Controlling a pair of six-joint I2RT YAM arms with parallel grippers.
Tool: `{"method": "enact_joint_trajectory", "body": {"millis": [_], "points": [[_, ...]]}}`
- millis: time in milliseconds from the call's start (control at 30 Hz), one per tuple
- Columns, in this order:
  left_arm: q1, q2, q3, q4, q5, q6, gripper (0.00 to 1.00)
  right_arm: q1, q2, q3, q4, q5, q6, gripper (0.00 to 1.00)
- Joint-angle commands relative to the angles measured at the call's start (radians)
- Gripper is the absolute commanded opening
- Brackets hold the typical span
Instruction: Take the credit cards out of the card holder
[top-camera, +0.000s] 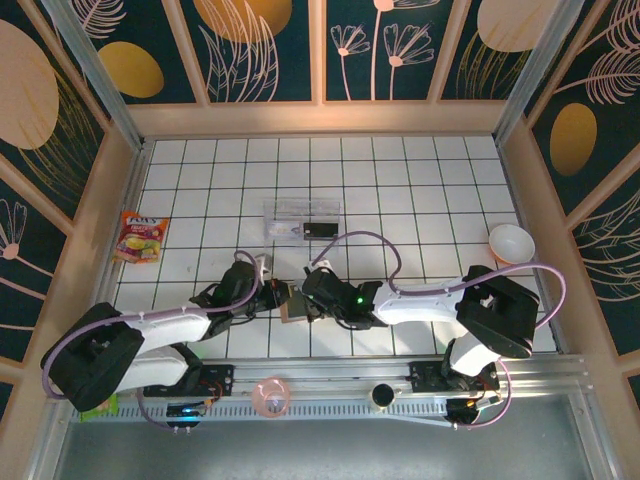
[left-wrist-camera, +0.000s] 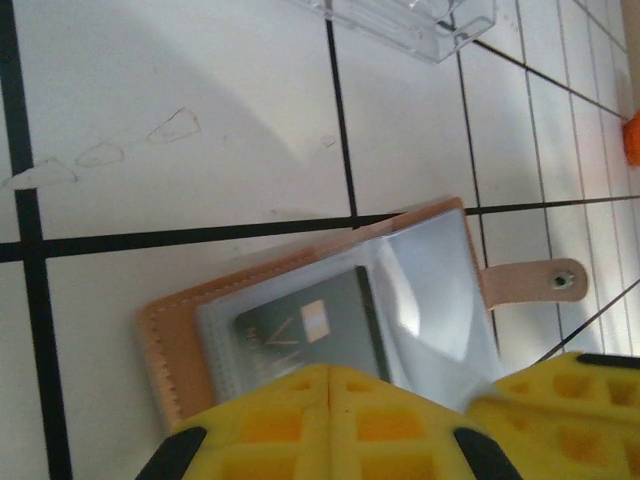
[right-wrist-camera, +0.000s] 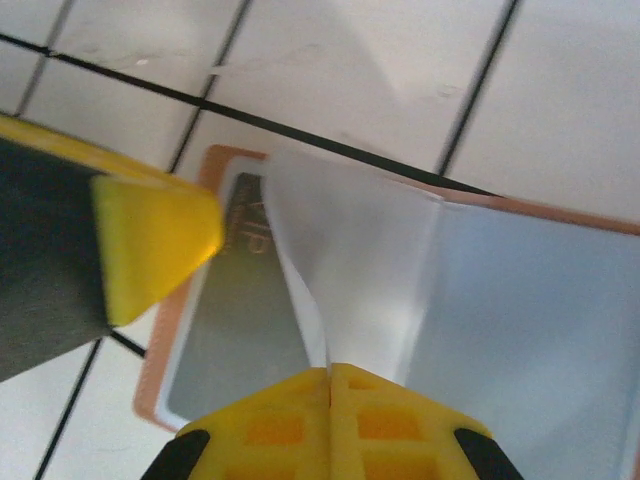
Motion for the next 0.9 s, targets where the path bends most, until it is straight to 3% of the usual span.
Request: {"method": "enact_joint_trajectory", "body": {"millis": [0,67,133,467,633,867], "points": [[-0.003,0.020,0.015,-0.016,0.002,0.028,0.00,0.012,-0.013,0.014,-0.134,0.118,0.120,0.10],[-0.003,0.018,0.022,-0.010,0.018,0.027,0.00,0.023,-0.015,0.016,-0.169,0.154,0.158,0.27],[-0.008,0.019,0.041,-0.007,0.039,0.028,0.00,0.027,-0.022,0.016,-0.196,0.186,0.184,0.36],[-0.104,0.172,0.184,-0.038,0.060,0.065,0.04,0.025,-0.113,-0.017,-0.337,0.364,0.339,0.49],[-0.137,0.267,0.260,-0.057,0.084,0.095,0.08,0.025,-0.210,-0.068,-0.333,0.381,0.338,0.48],[-0.168,0.380,0.347,-0.122,0.095,0.145,0.07,0.023,-0.276,-0.115,-0.217,0.288,0.229,0.24]]}}
